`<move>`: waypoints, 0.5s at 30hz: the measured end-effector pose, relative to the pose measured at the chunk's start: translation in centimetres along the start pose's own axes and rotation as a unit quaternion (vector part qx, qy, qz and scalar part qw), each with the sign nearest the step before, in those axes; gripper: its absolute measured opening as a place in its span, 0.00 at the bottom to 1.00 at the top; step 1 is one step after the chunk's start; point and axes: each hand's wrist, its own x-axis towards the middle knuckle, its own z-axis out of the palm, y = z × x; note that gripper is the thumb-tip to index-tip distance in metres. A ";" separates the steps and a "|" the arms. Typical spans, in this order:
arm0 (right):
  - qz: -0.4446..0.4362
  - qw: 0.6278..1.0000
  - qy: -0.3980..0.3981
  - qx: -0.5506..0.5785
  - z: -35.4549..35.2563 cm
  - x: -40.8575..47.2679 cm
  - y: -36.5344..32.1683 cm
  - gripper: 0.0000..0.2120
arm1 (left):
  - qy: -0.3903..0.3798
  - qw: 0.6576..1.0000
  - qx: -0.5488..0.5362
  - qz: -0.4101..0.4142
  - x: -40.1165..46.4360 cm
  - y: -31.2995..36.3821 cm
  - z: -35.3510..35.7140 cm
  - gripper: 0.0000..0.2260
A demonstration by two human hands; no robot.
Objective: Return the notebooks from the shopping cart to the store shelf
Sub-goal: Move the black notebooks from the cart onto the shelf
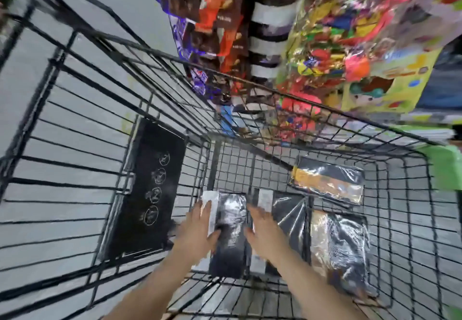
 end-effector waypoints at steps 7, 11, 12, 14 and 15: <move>0.088 0.991 0.008 0.105 5.7 4.5 -0.5 0.36 | -0.041 0.996 -0.074 0.011 2.6 -2.3 5.5 0.40; 0.126 0.976 0.052 0.167 6.6 5.8 -0.6 0.38 | 0.020 0.996 -0.087 0.020 3.1 -2.6 7.2 0.41; 0.136 0.969 0.064 0.198 6.4 5.8 -0.6 0.37 | 0.025 0.995 -0.098 0.015 3.1 -2.5 7.4 0.41; 0.142 0.961 0.072 0.229 6.1 5.6 -0.5 0.33 | 0.036 0.990 -0.137 0.005 3.1 -2.1 7.4 0.42; 0.137 0.961 0.070 0.231 5.9 5.5 -0.4 0.29 | 0.041 0.988 -0.152 0.004 3.1 -2.0 7.3 0.42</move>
